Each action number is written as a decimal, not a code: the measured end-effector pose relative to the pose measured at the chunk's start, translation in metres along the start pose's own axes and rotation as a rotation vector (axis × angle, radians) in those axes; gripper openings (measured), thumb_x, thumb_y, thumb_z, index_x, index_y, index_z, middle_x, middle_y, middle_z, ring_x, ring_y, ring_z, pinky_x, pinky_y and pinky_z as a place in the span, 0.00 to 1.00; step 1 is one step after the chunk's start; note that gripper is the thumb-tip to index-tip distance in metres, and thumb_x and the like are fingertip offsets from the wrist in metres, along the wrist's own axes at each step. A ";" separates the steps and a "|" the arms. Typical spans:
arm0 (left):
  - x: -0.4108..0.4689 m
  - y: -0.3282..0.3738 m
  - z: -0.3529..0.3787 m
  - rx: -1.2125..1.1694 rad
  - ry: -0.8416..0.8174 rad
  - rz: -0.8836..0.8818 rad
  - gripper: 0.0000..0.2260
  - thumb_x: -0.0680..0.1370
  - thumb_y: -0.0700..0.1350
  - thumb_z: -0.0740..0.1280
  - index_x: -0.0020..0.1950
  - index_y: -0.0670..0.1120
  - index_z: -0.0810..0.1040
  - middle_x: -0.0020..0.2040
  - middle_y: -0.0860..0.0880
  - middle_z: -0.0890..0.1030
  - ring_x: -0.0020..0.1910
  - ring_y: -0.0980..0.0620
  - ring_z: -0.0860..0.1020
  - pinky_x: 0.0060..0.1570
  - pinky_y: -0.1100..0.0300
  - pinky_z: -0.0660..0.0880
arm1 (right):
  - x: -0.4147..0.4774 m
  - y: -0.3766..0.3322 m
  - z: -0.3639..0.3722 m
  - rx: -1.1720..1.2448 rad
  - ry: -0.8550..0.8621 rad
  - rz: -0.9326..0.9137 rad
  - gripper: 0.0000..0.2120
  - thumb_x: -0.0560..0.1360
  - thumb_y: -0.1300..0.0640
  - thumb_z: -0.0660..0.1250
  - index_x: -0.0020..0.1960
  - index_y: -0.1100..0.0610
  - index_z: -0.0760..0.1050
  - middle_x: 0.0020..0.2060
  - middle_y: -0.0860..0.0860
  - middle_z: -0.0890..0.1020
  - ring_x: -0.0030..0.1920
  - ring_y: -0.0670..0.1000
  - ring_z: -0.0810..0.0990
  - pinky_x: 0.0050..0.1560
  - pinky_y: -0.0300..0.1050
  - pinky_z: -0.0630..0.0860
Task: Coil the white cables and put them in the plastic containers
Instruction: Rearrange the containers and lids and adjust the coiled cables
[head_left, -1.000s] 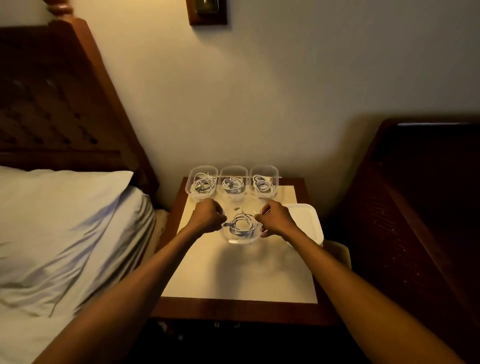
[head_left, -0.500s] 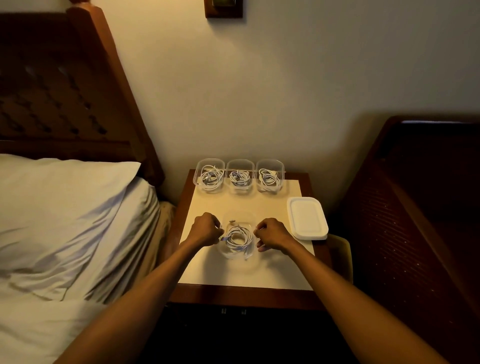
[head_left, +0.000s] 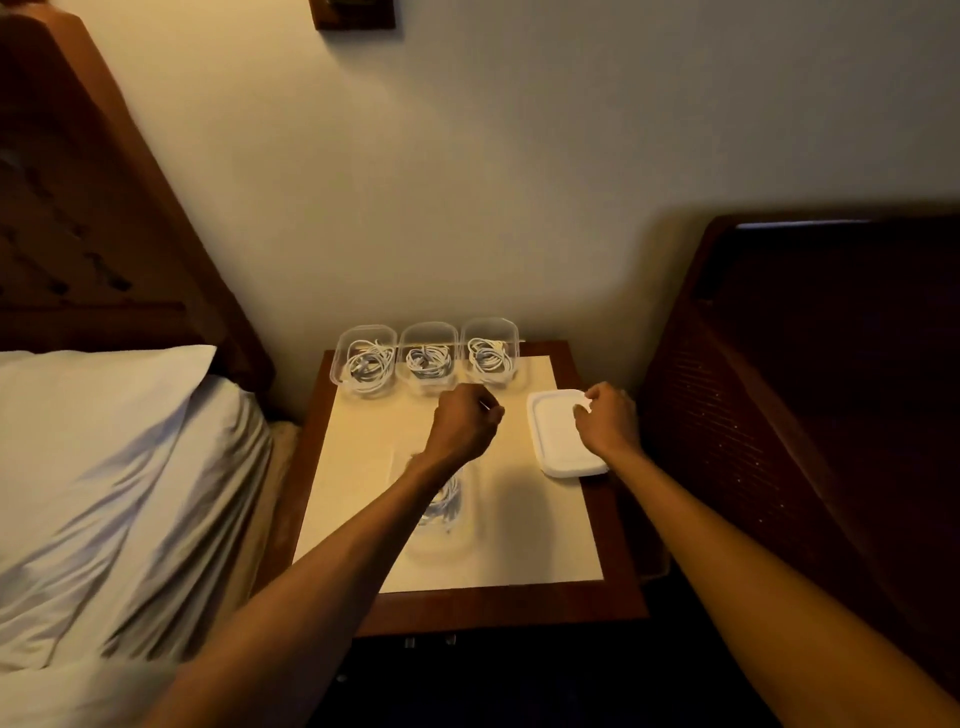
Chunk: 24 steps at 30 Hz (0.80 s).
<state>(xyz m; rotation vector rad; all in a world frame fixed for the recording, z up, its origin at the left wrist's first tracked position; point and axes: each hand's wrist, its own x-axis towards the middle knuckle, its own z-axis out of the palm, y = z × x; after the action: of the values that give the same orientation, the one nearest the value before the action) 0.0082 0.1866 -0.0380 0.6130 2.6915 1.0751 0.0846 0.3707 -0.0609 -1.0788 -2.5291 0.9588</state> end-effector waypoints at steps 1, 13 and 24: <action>0.005 0.006 0.012 -0.020 -0.026 -0.027 0.07 0.77 0.46 0.71 0.49 0.43 0.84 0.44 0.44 0.85 0.43 0.46 0.82 0.46 0.53 0.79 | 0.003 0.008 0.000 -0.029 0.003 0.022 0.14 0.78 0.57 0.67 0.63 0.59 0.73 0.63 0.58 0.74 0.62 0.58 0.74 0.59 0.49 0.74; 0.016 0.016 0.090 -0.048 -0.030 -0.316 0.12 0.74 0.44 0.74 0.53 0.39 0.80 0.53 0.42 0.82 0.52 0.41 0.80 0.50 0.54 0.76 | 0.016 0.050 0.015 0.024 -0.030 0.145 0.07 0.75 0.61 0.70 0.53 0.58 0.80 0.54 0.57 0.81 0.53 0.56 0.81 0.50 0.49 0.80; 0.014 -0.006 0.063 0.018 -0.050 -0.454 0.20 0.69 0.49 0.77 0.55 0.39 0.78 0.54 0.42 0.80 0.52 0.40 0.79 0.48 0.52 0.77 | 0.011 0.033 0.029 0.033 -0.218 0.175 0.07 0.73 0.62 0.71 0.52 0.60 0.81 0.53 0.56 0.82 0.54 0.56 0.81 0.52 0.49 0.79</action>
<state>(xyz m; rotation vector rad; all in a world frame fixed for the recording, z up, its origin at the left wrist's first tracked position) 0.0134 0.2273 -0.0874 0.0189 2.6116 0.8955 0.0828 0.3816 -0.1045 -1.2667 -2.6098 1.2207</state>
